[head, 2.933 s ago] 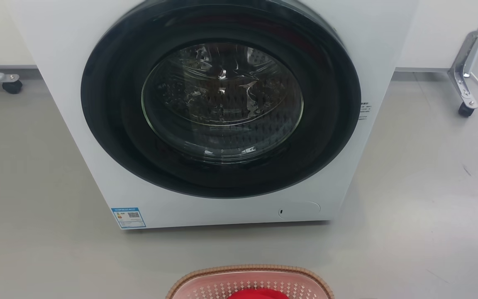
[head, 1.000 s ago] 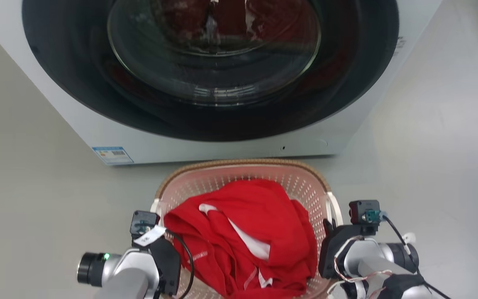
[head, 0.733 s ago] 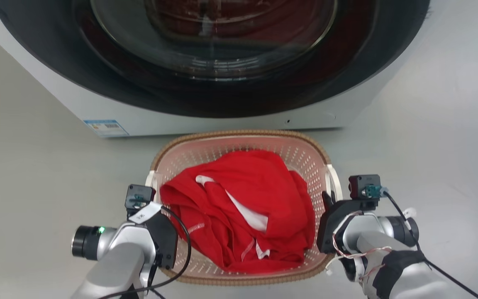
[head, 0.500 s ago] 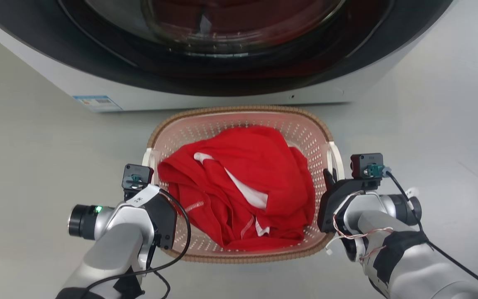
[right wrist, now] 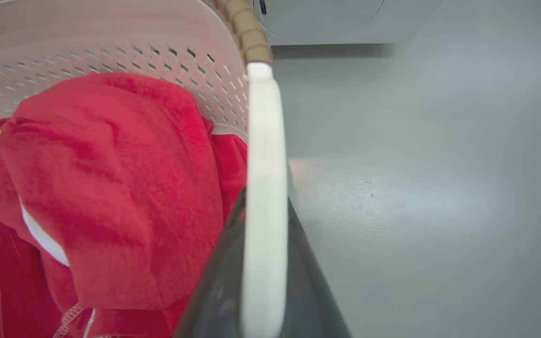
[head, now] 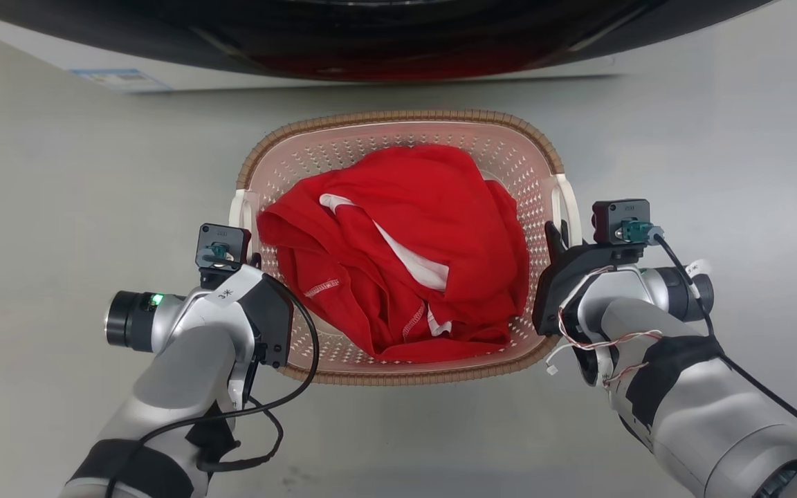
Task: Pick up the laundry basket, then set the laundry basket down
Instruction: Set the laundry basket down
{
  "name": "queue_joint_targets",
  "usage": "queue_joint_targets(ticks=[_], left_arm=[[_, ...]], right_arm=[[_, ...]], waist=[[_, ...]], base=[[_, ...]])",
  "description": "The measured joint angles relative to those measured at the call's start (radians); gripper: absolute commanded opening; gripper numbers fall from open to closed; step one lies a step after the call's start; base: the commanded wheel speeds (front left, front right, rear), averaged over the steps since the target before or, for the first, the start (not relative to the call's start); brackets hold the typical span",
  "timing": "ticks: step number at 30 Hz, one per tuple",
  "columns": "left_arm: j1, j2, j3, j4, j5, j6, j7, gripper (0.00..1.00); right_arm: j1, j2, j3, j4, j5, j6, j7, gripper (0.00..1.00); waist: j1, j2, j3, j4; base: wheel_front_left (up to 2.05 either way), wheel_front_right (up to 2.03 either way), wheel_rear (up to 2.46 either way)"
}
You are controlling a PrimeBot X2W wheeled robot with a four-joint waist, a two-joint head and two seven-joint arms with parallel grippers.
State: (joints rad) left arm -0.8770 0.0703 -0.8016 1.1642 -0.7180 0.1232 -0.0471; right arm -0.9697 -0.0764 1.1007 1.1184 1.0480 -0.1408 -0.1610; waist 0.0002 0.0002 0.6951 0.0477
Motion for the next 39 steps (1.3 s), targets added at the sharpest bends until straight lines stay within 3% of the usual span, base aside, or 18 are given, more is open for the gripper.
queue_joint_targets(ticks=[11, 39], left_arm=[[-0.044, -0.005, 0.008, 0.023, 0.008, 0.000, -0.036, 0.00], [-0.085, -0.009, 0.013, 0.063, 0.027, 0.000, -0.106, 0.00]], right_arm=[[-0.031, 0.000, 0.006, 0.006, -0.002, 0.000, -0.028, 0.00], [-0.069, -0.001, 0.016, 0.003, -0.011, 0.000, -0.053, 0.00]], waist=[[-0.0002, 0.0000, 0.083, 0.015], [-0.0002, -0.0002, 0.126, 0.022]], base=[[0.00, 0.00, 0.00], [0.00, 0.00, 0.00]])
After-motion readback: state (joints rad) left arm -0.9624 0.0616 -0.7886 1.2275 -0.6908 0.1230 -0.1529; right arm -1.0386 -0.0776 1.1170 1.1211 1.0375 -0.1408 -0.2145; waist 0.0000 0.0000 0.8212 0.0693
